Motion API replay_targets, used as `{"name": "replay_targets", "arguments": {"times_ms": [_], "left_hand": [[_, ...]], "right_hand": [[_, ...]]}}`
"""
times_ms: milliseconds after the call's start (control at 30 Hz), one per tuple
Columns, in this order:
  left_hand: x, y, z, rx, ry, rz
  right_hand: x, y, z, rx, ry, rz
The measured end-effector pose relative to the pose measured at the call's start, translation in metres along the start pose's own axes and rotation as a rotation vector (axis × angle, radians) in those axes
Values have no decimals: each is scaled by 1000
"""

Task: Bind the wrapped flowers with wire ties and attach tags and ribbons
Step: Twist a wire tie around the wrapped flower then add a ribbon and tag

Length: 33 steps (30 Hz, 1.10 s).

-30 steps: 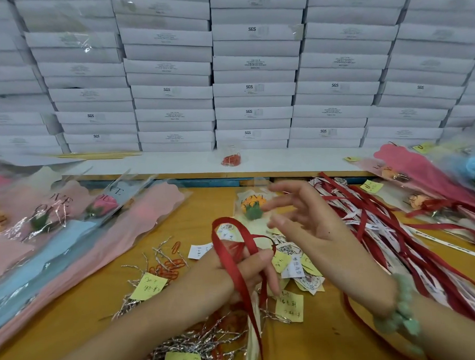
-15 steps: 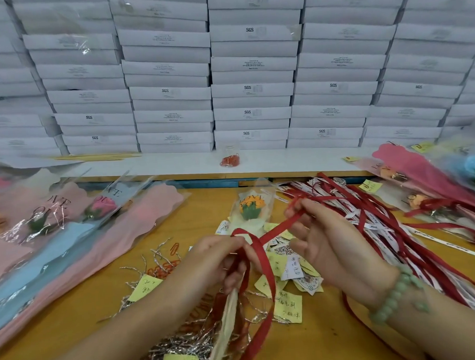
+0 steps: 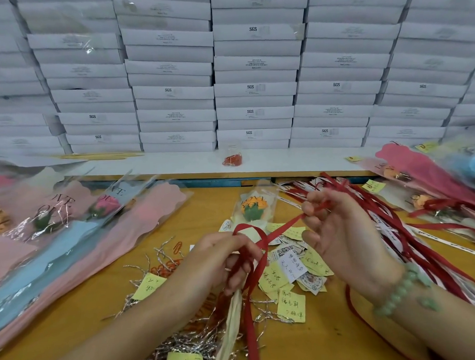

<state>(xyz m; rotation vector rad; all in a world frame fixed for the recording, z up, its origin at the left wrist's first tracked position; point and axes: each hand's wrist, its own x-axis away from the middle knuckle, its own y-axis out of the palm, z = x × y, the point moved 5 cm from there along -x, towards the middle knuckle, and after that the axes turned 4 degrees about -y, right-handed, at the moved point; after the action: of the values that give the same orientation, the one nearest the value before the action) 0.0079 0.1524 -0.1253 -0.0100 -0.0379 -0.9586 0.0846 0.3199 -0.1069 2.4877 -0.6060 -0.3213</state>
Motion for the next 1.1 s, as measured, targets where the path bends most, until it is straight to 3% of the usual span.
{"name": "replay_targets", "arguments": {"times_ms": [200,367,567,700,867,967,1100], "left_hand": [[-1,-5,5,-19,81,111],[0,-7,5,-8,75,128],[5,0,11,-53,95,97],[5,-1,10,-82,90,129],[1,-10,3,-43,48,194],[-1,-13,1,-9,41,198],[1,-13,1,-8,39,181]], "right_hand": [[5,10,-2,269,-30,-211],[16,17,7,725,44,-281],[28,27,19,843,108,-426],[28,29,13,1005,30,-418],[23,28,2,1257,-262,-310],[23,29,1,1191,-275,-337],[24,25,16,870,82,-400]]}}
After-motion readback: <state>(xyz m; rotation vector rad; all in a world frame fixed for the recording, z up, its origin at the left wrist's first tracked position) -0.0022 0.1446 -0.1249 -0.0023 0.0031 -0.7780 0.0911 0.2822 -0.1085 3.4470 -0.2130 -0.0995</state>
